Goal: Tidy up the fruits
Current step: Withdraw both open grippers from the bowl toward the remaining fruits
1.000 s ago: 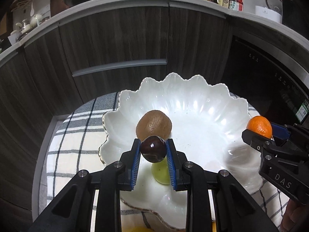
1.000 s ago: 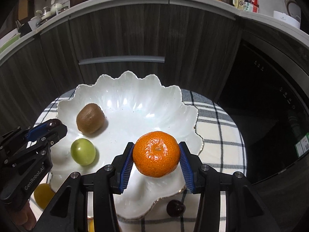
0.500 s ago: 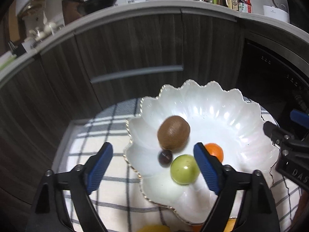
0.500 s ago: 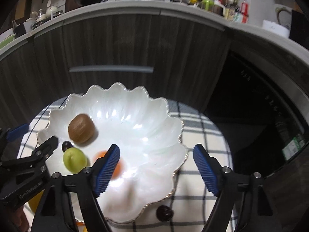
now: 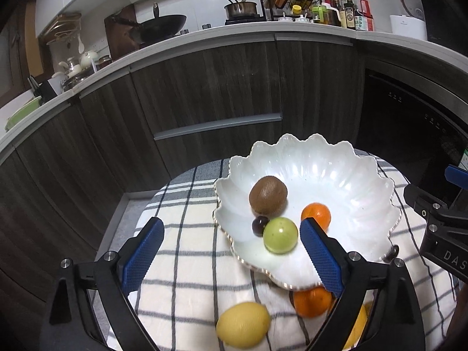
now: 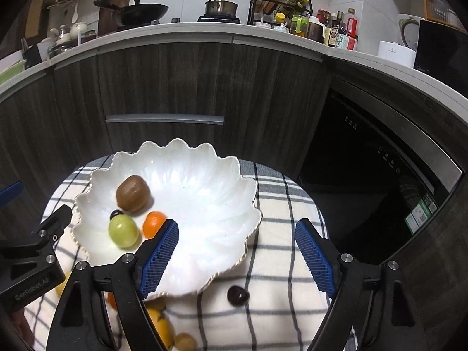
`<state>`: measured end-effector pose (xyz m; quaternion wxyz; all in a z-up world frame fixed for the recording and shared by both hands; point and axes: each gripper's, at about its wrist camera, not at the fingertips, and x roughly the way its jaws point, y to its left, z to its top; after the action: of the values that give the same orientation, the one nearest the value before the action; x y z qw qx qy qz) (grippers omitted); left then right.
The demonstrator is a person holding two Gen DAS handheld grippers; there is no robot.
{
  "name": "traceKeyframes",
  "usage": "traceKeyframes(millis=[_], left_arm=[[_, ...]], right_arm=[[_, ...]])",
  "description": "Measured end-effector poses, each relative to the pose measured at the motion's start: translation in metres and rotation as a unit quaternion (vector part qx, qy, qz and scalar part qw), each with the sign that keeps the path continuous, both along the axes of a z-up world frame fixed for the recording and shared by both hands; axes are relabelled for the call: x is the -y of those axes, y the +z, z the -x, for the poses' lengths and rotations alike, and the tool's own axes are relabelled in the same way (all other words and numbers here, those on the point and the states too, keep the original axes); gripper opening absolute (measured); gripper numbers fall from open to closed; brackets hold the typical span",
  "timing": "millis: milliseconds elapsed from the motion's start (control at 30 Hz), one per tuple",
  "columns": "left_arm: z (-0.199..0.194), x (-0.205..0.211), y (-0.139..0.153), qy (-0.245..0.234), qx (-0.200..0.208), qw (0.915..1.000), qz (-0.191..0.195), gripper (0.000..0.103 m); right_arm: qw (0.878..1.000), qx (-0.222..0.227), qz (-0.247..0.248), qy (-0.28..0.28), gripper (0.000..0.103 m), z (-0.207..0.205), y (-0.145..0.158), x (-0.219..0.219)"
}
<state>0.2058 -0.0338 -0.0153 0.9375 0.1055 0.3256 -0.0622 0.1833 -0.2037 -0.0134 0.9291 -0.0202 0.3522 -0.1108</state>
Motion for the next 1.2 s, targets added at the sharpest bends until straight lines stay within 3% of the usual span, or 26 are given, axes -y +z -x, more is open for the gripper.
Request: traceKeyframes(millis=[300, 667, 1200], left_arm=[[0.038, -0.012, -0.002, 0.006, -0.005, 1.0000, -0.005, 0.095], [0.075, -0.028, -0.037, 0.003, -0.021, 0.9996, -0.021, 0.095], [0.062, -0.022, -0.075, -0.020, -0.034, 0.9985, -0.038, 0.095]], right_arm=[[1.000, -0.001, -0.009, 0.007, 0.083, 0.033, 0.002, -0.009], [0.999, -0.027, 0.004, 0.033, 0.083, 0.062, -0.026, -0.033], [0.998, -0.055, -0.002, 0.032, 0.083, 0.068, -0.064, -0.038]])
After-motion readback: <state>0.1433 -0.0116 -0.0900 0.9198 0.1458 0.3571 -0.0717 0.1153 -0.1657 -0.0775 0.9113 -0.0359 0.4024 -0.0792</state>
